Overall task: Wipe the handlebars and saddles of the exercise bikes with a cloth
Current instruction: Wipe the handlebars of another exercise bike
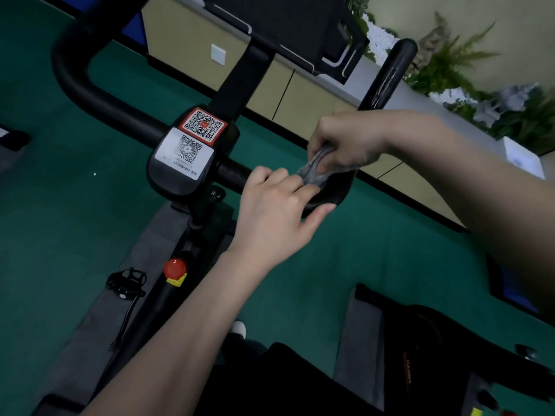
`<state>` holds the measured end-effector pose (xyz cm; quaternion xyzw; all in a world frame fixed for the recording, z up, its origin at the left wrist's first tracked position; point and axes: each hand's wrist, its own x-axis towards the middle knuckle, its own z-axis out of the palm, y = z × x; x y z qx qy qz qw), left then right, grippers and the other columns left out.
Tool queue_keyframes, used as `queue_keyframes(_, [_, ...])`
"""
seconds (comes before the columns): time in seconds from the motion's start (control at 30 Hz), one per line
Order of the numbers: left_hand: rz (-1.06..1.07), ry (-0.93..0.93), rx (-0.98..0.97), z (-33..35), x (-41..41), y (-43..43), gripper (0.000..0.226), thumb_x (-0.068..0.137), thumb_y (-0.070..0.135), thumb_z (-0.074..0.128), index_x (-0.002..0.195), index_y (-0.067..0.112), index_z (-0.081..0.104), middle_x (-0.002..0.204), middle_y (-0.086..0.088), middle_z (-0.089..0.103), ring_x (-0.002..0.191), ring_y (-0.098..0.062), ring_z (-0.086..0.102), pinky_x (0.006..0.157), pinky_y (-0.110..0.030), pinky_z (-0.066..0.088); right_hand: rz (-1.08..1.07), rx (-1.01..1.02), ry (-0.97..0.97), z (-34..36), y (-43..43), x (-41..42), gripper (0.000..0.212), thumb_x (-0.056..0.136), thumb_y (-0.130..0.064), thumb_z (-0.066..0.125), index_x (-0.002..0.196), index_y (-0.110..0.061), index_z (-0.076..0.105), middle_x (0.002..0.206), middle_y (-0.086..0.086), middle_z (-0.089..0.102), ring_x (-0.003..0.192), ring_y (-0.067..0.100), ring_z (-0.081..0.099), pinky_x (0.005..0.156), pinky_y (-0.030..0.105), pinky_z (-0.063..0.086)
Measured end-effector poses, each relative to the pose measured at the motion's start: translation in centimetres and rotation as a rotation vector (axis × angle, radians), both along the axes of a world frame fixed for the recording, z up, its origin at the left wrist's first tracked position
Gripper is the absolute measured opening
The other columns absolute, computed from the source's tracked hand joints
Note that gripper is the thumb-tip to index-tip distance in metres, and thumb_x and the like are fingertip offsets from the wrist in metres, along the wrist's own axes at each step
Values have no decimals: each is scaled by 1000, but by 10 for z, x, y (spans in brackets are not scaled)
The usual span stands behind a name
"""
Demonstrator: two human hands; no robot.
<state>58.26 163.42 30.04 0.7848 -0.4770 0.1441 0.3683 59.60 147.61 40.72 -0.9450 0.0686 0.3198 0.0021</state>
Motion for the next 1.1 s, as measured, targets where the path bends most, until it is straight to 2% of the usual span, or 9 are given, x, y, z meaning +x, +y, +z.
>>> queue_keyframes(0.17, [-10, 18, 31, 2, 1, 1, 36, 89, 49, 57, 88, 18, 75, 70, 3, 66, 71, -22, 59, 74, -36, 40, -49, -163, -198, 5, -14, 0, 19, 85, -15, 61, 102, -11, 69, 97, 16, 66, 94, 32, 57, 85, 40, 50])
queue_keyframes(0.27, [-9, 16, 41, 3, 0, 0, 35, 89, 48, 58, 88, 18, 75, 71, 2, 66, 71, -22, 59, 74, -37, 40, -57, -66, -316, -2, -6, -18, 22, 85, -10, 60, 104, -10, 70, 97, 12, 70, 97, 29, 61, 86, 33, 48])
queue_keyframes(0.4, [-10, 15, 68, 3, 0, -1, 35, 90, 47, 56, 88, 18, 74, 72, 2, 66, 71, -23, 59, 73, -38, 40, -89, 94, -592, -15, -3, -55, 16, 86, -9, 63, 100, -8, 71, 97, 6, 72, 90, 21, 54, 82, 18, 31])
queue_keyframes(0.57, [-20, 13, 94, 4, 0, 0, 32, 91, 45, 55, 90, 18, 73, 73, 4, 66, 71, -21, 59, 74, -37, 39, -553, 164, -1387, -64, 16, -86, 21, 85, 1, 61, 105, 0, 67, 98, -5, 57, 98, 24, 51, 85, 11, 36])
queue_keyframes(0.7, [-10, -11, 154, 6, -1, -1, 38, 95, 47, 48, 90, 18, 72, 73, 4, 66, 74, -21, 59, 78, -38, 39, -1079, 528, -1762, -98, 48, -81, 22, 86, 2, 58, 107, -3, 63, 104, 14, 64, 103, 32, 59, 93, 35, 49])
queue_keyframes(0.73, [-6, -11, 168, 7, -1, -1, 41, 96, 47, 46, 89, 17, 73, 74, 3, 68, 76, -22, 60, 81, -39, 39, -1169, 585, -1810, -101, 52, -81, 20, 87, -1, 57, 106, -4, 62, 105, 17, 64, 103, 29, 61, 92, 37, 50])
queue_keyframes(0.83, [21, 6, 193, 12, -2, -4, 45, 98, 46, 43, 87, 15, 74, 75, 1, 70, 81, -23, 62, 88, -41, 41, -1317, 745, -1874, -102, 48, -77, 17, 89, -4, 56, 105, -9, 62, 99, 5, 67, 94, 12, 63, 86, 26, 52])
queue_keyframes(0.9, [20, 33, 210, 16, -2, -8, 44, 96, 44, 45, 92, 12, 73, 76, -2, 70, 80, -26, 63, 88, -42, 44, -1363, 868, -1872, -99, 36, -73, 16, 92, -2, 54, 100, -13, 63, 94, 2, 67, 89, 11, 63, 83, 27, 51])
queue_keyframes(1.1, [5, 212, 257, 39, -4, -31, 50, 95, 51, 40, 123, 14, 61, 93, -3, 68, 80, -25, 65, 61, -37, 52, -1410, 1110, -1812, -106, 41, -82, 13, 95, -8, 53, 100, -14, 63, 95, 2, 68, 92, 16, 64, 83, 29, 51])
